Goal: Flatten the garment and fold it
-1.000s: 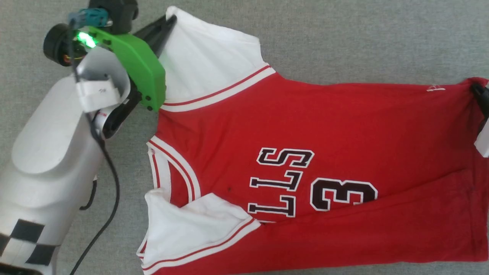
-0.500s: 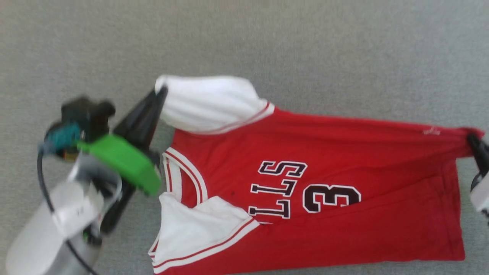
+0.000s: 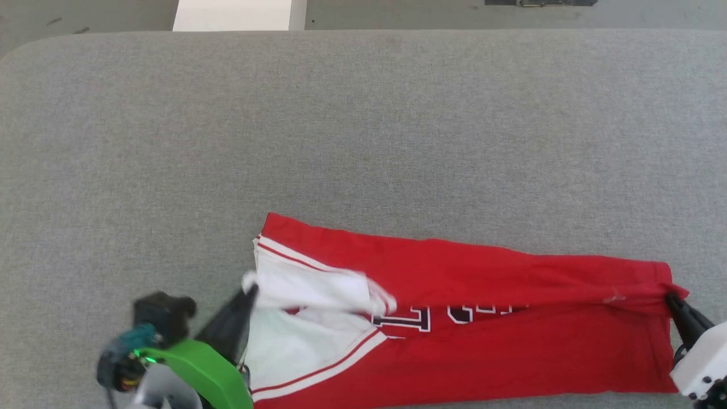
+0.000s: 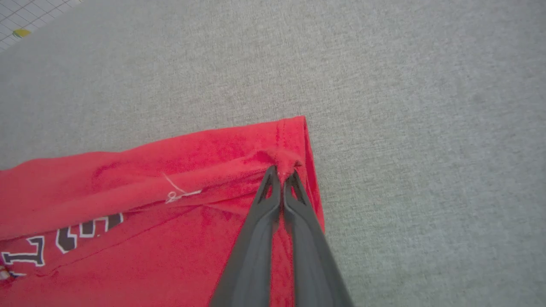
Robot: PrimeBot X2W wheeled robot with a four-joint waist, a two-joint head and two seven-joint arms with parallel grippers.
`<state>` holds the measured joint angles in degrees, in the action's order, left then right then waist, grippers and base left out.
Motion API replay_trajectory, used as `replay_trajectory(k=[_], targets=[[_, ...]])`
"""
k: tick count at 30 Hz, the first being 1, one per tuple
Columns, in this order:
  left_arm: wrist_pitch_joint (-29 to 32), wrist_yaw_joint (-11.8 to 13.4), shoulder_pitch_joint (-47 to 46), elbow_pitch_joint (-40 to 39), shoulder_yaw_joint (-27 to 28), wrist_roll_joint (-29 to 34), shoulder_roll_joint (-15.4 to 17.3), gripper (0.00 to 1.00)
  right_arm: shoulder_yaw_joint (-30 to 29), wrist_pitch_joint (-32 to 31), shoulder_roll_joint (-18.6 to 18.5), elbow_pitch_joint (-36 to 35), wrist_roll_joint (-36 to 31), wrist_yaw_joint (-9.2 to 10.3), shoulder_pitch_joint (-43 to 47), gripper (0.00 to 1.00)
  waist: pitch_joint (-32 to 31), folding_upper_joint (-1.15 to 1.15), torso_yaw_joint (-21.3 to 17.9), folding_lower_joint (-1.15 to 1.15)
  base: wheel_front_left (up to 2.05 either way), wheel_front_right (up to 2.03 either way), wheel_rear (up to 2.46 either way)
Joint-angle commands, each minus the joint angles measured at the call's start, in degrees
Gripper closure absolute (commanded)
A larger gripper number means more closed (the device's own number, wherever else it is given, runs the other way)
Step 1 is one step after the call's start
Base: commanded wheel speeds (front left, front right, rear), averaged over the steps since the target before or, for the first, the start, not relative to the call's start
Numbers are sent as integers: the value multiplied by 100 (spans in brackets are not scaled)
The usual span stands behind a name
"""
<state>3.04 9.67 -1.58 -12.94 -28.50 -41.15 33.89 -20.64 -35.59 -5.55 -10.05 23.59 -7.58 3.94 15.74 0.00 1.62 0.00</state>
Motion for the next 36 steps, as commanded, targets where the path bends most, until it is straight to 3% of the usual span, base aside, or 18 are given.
replay_trajectory(k=[1,2,4,5,6,10,14,18,20,26,32,33,34,36], targets=[[32,-11,57,104,-75,48,-64,100,27,91,18,41,-41,9,54,100,-13,0,5,0,0,0,0],[37,-24,49,177,-120,40,-115,100,38,120,23,78,-60,9,65,100,-21,0,10,0,0,0,0],[67,-49,3,367,-220,66,-189,100,81,167,13,165,-127,9,73,58,-41,0,16,0,0,0,0],[63,-59,-38,461,-260,86,-236,63,111,193,5,204,-149,9,63,0,-54,0,17,0,0,0,0],[35,-53,-70,528,-266,89,-286,0,127,211,4,237,-160,9,51,0,-71,0,14,0,0,0,0],[-159,16,-129,737,-218,98,-443,0,223,166,-80,281,-115,9,28,0,-204,0,-16,0,0,0,0],[-691,212,43,614,165,-95,-646,0,109,8,-112,57,123,9,75,0,-391,0,-56,0,0,0,0],[-1459,711,316,375,633,197,-688,0,-336,-81,6,-207,196,9,90,0,-492,0,-87,0,0,0,0],[-1755,1149,470,89,977,678,-884,0,-580,-52,89,-92,-142,9,143,0,-419,0,-41,0,0,0,0],[-1800,1306,501,-128,1077,1463,-1118,0,-427,-2,179,445,-332,9,63,0,-156,0,89,0,0,0,0],[-1802,1240,411,-45,980,1878,-1155,0,-163,-73,164,971,-373,9,-46,0,-57,0,194,0,0,0,0],[-1802,1225,396,-35,981,1890,-1163,0,-132,-128,166,1046,-342,9,-48,12,-50,0,208,0,0,0,0],[-1802,1209,379,-22,982,1905,-1171,0,-101,-224,173,1129,-285,9,-50,51,-41,0,225,0,0,0,0],[-1803,1190,353,5,983,1921,-1190,0,-23,-384,186,1203,-180,9,-57,60,-26,0,247,0,0,0,0]])
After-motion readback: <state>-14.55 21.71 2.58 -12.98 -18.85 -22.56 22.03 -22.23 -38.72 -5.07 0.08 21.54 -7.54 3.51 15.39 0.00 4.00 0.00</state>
